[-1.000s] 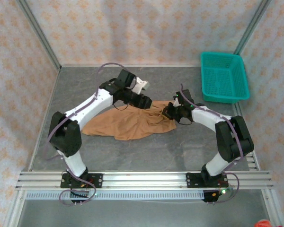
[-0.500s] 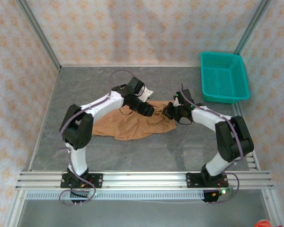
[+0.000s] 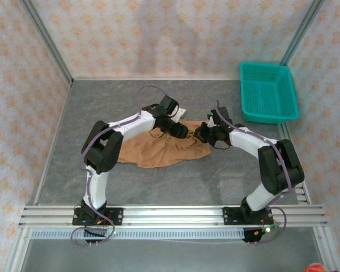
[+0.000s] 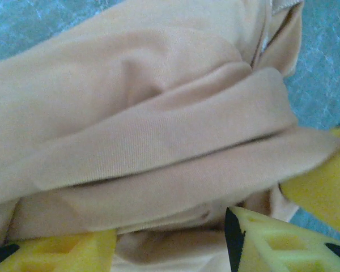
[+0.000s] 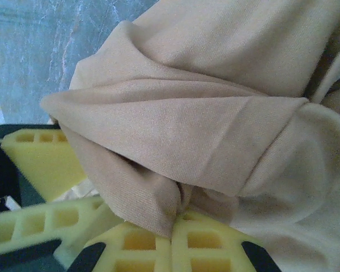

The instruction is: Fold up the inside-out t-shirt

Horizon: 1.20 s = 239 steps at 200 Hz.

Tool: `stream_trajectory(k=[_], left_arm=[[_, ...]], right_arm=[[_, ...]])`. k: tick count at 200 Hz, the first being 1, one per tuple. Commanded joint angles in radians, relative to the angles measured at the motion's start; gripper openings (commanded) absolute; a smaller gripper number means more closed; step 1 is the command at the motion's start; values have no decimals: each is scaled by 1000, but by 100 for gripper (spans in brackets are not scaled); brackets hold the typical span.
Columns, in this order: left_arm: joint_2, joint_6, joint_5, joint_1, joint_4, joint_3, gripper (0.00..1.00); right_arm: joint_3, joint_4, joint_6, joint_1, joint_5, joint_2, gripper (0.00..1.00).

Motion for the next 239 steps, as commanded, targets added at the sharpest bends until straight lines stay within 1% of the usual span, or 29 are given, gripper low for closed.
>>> stream_trajectory(k=[1, 6, 12, 32, 35, 36, 71, 101, 103, 115, 134, 162, 178, 193, 197, 214, 219, 220, 221, 226, 239], left_arm=[[37, -33, -42, -4, 32, 52, 49], [44, -35, -44, -4, 29, 57, 46], [51, -34, -46, -5, 25, 63, 39], [55, -22, -59, -6, 7, 64, 5], [53, -18, -60, -7, 1, 65, 0], [52, -17, -60, -7, -2, 66, 0], [-35, 0, -48, 6, -94, 97, 0], [-125, -76, 69, 45, -114, 125, 0], [-151, -84, 83, 47, -111, 124, 0], [-195, -146, 174, 69, -64, 105, 0], [-241, -268, 318, 99, 75, 44, 0], [-277, -424, 446, 121, 275, -54, 0], [-285, -430, 462, 123, 302, -89, 0], [-273, -405, 450, 123, 251, -100, 0], [-266, -364, 443, 123, 231, -99, 0], [-245, -283, 393, 118, 130, -88, 0], [-243, -261, 375, 114, 110, -89, 7], [-243, -253, 371, 113, 107, -89, 7], [-243, -253, 367, 113, 105, -89, 11], [-241, -234, 346, 109, 83, -90, 20], [-236, -200, 318, 91, 54, -97, 35]], right_arm=[[-10, 26, 9, 14, -12, -17, 0], [-12, 27, 9, 14, -13, -17, 0], [-15, 28, 9, 14, -12, -19, 0], [-25, 24, 8, 13, 0, -23, 0], [-26, 22, 8, 12, 3, -24, 0], [-26, 22, 8, 12, 4, -24, 0], [-38, 21, 6, -11, 26, -9, 0], [-19, -8, -15, -17, 83, 34, 0], [-17, -10, -17, -17, 86, 39, 0], [-5, -19, -23, -17, 101, 71, 0], [8, -22, -23, -15, 109, 116, 0], [15, -26, -18, -5, 121, 132, 0], [25, -46, -20, 0, 113, 111, 0], [36, -74, -27, 5, 118, 66, 0], [40, -81, -30, 6, 120, 52, 0], [49, -95, -34, 7, 107, 0, 0], [51, -95, -32, 6, 98, -14, 0], [51, -94, -30, 6, 95, -19, 0], [51, -94, -30, 6, 95, -19, 0], [51, -88, -25, 7, 82, -30, 0], [47, -60, -2, 6, 49, -53, 0]])
